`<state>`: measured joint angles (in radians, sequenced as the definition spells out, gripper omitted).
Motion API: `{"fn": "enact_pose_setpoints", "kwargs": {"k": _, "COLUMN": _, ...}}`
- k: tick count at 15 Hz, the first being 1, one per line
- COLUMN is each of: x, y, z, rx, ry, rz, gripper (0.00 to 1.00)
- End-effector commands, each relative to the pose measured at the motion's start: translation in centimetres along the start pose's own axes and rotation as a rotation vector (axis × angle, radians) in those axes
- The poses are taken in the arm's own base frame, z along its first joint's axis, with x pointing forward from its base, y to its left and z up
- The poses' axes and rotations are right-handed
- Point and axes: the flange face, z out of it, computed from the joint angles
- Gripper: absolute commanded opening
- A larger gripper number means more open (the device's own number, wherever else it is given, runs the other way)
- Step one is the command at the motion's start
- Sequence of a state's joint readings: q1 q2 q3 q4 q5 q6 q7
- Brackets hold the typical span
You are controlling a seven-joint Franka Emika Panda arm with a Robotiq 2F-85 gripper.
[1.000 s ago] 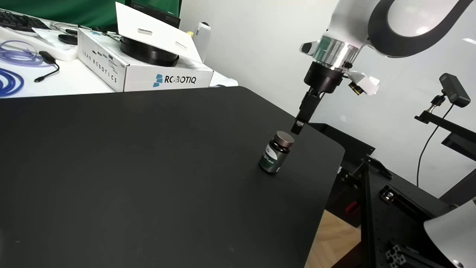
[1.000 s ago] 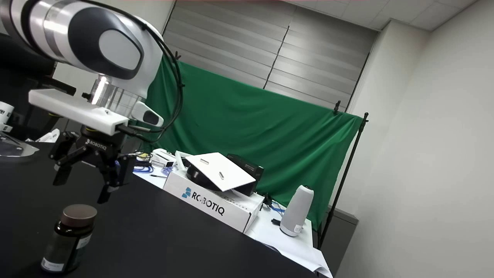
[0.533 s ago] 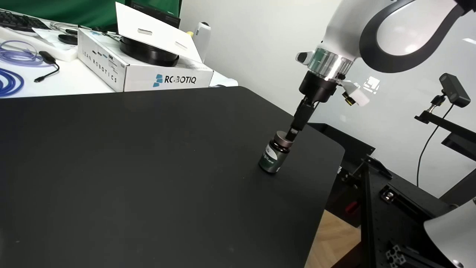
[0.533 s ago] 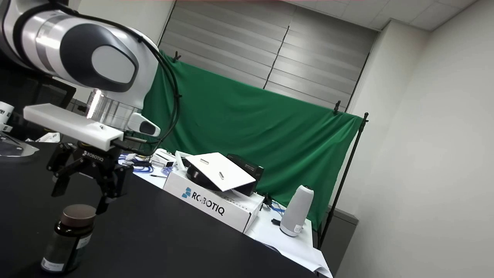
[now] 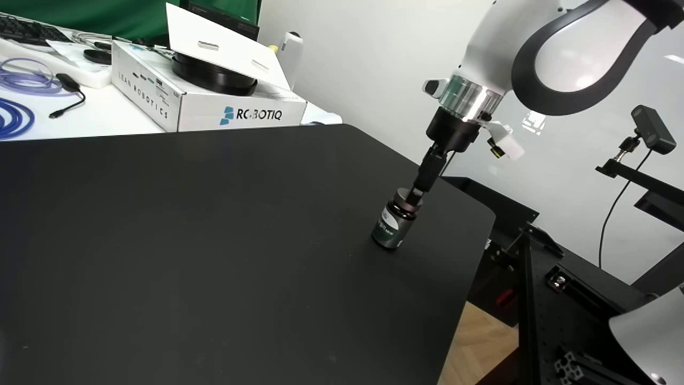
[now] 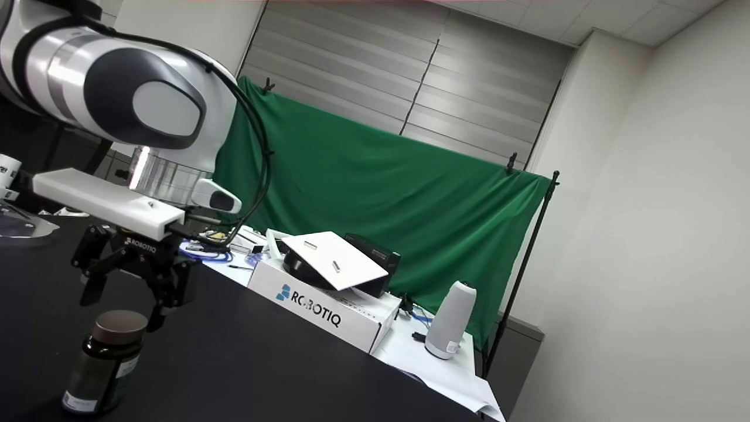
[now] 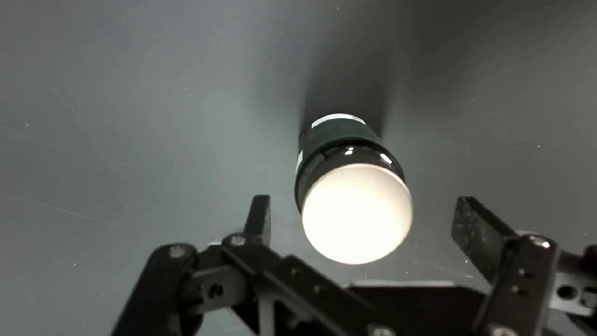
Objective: Move the bottle to the left
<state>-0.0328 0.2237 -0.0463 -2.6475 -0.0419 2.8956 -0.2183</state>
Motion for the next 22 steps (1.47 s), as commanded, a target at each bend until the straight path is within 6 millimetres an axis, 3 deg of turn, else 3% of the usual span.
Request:
{"fn": "enact_pose_setpoints", "kwargs": {"k": 1, "x": 0.1, "y": 0.3, "z": 1.3, "rx": -0.005, "ry": 0.002, "rz": -0.002, "gripper": 1.00}}
{"fn": "enact_pose_setpoints", "kwargs": {"k": 3, "x": 0.1, "y": 0.3, "z": 1.7, "rx": -0.005, "ry": -0.007, "rz": -0.002, "gripper": 1.00}}
{"fn": "enact_pose_setpoints", "kwargs": {"k": 4, "x": 0.0, "y": 0.3, "z": 1.8, "rx": -0.007, "ry": -0.005, "rz": -0.003, "gripper": 0.75}}
{"fn": "enact_pose_setpoints", "kwargs": {"k": 5, "x": 0.0, "y": 0.3, "z": 1.9, "rx": -0.009, "ry": -0.001, "rz": -0.008, "gripper": 0.75}}
{"fn": "enact_pose_setpoints", "kwargs": {"k": 9, "x": 0.1, "y": 0.3, "z": 1.9, "rx": -0.008, "ry": 0.003, "rz": -0.011, "gripper": 0.45}}
{"fn": "enact_pose_setpoints", "kwargs": {"k": 11, "x": 0.2, "y": -0.1, "z": 1.1, "rx": -0.004, "ry": 0.013, "rz": -0.015, "gripper": 0.36}}
{"fn": "enact_pose_setpoints", "kwargs": {"k": 17, "x": 1.8, "y": -2.1, "z": -5.0, "rx": -0.008, "ry": 0.061, "rz": -0.082, "gripper": 0.36}}
{"fn": "enact_pose_setpoints", "kwargs": {"k": 22, "x": 6.7, "y": -6.0, "z": -8.3, "rx": 0.001, "ry": 0.087, "rz": -0.173, "gripper": 0.36}}
